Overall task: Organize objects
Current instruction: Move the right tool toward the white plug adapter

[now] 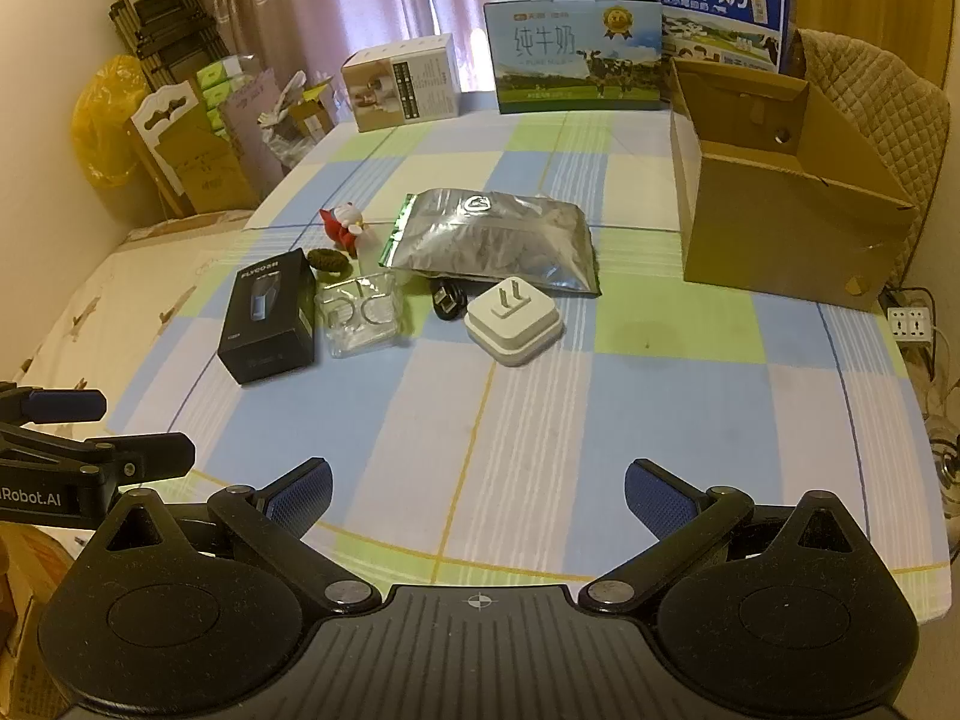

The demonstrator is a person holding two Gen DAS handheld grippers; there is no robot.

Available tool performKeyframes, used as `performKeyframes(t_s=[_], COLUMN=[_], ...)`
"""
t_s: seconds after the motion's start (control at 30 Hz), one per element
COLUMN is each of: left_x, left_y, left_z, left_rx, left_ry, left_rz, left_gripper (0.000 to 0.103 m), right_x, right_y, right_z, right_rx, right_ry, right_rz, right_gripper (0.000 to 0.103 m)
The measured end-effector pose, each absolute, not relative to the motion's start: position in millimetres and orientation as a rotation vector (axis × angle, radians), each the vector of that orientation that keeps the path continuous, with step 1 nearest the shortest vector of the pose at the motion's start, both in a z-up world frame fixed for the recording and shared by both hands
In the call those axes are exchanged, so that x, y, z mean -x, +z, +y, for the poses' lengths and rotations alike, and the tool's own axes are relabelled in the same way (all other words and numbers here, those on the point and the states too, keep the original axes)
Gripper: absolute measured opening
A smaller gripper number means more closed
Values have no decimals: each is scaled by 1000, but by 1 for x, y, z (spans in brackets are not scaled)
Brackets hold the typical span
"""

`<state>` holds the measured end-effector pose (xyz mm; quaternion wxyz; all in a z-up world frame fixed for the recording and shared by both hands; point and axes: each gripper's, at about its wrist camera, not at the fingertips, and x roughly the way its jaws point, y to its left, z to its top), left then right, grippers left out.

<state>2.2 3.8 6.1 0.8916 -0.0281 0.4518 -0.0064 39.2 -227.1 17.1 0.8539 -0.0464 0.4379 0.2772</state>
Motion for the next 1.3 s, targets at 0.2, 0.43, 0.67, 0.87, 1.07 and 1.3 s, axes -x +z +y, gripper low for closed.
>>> performKeyframes(t_s=[0.2, 0.43, 0.67, 0.87, 1.07, 1.3], left_x=[-10, -16, -22, -28, -36, -47], left_y=[8, 4, 2, 3, 2, -2], left_z=[6, 9, 11, 13, 15, 18], left_rx=[64, 71, 79, 85, 94, 104], left_ry=[-8, 1, 19, 34, 54, 81], left_rz=[943, 944, 948, 945, 951, 962], left_gripper=[102, 102, 102, 102, 102, 102], right_x=[-45, -52, -60, -69, -80, -97], right_y=[17, 15, 14, 14, 11, 7], right_z=[-223, -218, -214, -210, -206, -204], right_rx=[103, 109, 116, 123, 127, 136], right_ry=[590, 599, 615, 630, 651, 684], right_rz=[924, 925, 927, 924, 929, 921], right_gripper=[101, 101, 101, 101, 101, 101])
